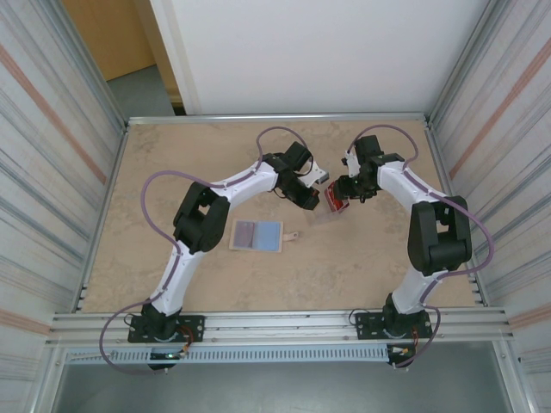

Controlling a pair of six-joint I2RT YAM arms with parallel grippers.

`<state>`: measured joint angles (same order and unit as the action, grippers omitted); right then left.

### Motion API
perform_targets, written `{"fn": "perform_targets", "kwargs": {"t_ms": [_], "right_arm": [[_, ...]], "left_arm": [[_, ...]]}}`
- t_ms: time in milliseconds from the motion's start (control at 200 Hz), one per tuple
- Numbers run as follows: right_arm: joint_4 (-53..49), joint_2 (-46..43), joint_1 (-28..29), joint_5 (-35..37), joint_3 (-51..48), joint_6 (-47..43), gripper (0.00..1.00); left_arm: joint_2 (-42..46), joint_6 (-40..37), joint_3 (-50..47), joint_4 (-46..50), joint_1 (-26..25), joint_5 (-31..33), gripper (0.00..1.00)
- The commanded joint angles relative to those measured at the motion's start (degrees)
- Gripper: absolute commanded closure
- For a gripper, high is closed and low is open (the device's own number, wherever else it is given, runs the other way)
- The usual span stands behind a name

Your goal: Put the credit cards into the card holder

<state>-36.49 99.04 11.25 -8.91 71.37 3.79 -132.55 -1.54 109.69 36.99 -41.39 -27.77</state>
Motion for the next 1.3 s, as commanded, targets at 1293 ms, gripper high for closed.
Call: {"fn": "perform_targets", "kwargs": {"t_ms": [1293], "right_arm": [[-5.2,-1.8,-0.1,1.9,2.5,-1.7,0.57]], "left_arm": [[0.7,-1.6,-2.1,3.2,-0.5,2.3,1.0]]}}
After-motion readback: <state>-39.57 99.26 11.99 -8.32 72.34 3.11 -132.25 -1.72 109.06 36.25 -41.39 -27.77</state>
